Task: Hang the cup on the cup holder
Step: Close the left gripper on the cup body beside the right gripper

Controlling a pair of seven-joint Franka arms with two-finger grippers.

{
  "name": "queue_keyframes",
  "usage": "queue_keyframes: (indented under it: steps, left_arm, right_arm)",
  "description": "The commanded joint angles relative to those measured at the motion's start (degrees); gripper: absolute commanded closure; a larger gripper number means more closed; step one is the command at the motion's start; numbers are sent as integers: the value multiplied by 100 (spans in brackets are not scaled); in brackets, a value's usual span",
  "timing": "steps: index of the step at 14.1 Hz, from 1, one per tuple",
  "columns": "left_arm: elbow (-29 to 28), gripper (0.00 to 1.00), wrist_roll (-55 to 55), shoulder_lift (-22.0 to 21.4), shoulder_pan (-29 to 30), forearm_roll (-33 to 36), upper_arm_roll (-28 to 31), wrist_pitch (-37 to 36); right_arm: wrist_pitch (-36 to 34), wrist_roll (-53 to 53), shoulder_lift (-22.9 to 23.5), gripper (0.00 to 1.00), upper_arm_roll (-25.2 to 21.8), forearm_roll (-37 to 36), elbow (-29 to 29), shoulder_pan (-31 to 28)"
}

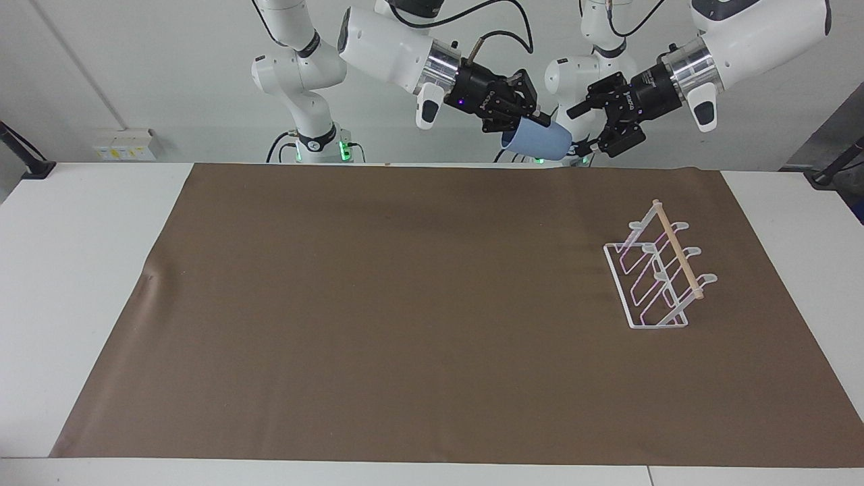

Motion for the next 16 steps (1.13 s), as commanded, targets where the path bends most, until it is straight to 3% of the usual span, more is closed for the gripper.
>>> queue_keyframes:
  steps: [1, 4, 8, 16]
  left_arm:
    - [-287, 0, -64, -248, -145, -86, 57, 152]
    - [-655, 0, -64, -406, -154, -78, -4, 616]
    - [-1078, 0, -125, -547, -181, -86, -163, 1829]
    - [-1157, 0, 332, -530, -181, 125, -180, 2059]
  right_arm:
    - [123, -98, 495, 100, 57, -243, 497, 5]
    - [518, -98, 821, 100, 75, -419, 674, 172]
    - [528, -98, 910, 100, 75, -630, 683, 199]
    - [519, -283, 910, 100, 75, -639, 683, 190]
